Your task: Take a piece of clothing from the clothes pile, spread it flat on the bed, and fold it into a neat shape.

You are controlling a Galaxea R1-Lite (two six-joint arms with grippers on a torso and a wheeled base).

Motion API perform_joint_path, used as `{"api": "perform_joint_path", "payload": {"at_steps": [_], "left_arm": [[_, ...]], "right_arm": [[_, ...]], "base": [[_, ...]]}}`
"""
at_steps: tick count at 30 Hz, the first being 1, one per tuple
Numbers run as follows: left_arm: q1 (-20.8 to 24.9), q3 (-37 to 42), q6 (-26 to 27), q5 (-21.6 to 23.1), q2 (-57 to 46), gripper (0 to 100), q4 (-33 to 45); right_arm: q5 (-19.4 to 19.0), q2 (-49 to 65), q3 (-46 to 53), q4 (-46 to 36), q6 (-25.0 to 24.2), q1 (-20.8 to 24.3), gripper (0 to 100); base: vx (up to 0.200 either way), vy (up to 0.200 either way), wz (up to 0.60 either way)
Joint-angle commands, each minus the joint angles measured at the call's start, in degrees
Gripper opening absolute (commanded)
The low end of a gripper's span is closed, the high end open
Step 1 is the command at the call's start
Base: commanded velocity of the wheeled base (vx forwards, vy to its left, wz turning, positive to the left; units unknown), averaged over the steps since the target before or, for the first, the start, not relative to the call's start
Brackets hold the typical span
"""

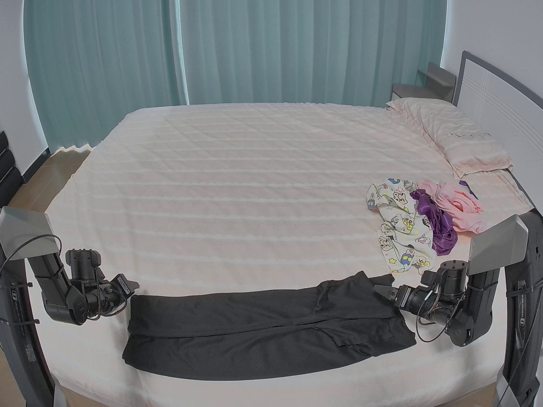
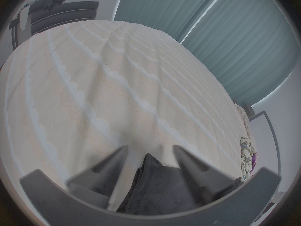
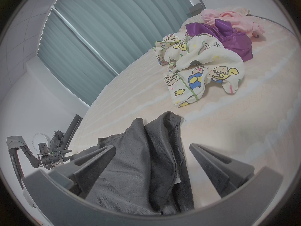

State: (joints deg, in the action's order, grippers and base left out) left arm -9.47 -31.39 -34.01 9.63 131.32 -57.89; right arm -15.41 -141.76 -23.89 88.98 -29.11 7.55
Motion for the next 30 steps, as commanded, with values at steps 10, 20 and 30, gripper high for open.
{"api": "perform_joint_path", "payload": {"at_steps": [10, 20, 30], "left_arm": [[-3.4, 8.3, -3.9, 8.1, -8.7, 100, -0.1], [-3.1, 21.2, -6.1, 12.6, -12.0, 100, -3.6], [-0.8, 29.3, -2.0, 13.0, -8.9, 100, -12.9]], "right_arm": [[-0.1, 0.0, 0.0, 0.6, 0.0, 0.0, 100], [0.3, 1.0, -0.1, 0.6, -0.1, -0.4, 100], [0.1, 1.1, -1.2, 0.6, -0.1, -2.1, 100]], "base": [[0.0, 0.0, 0.0], [-0.06, 0.0, 0.0], [-0.2, 0.0, 0.0]]}}
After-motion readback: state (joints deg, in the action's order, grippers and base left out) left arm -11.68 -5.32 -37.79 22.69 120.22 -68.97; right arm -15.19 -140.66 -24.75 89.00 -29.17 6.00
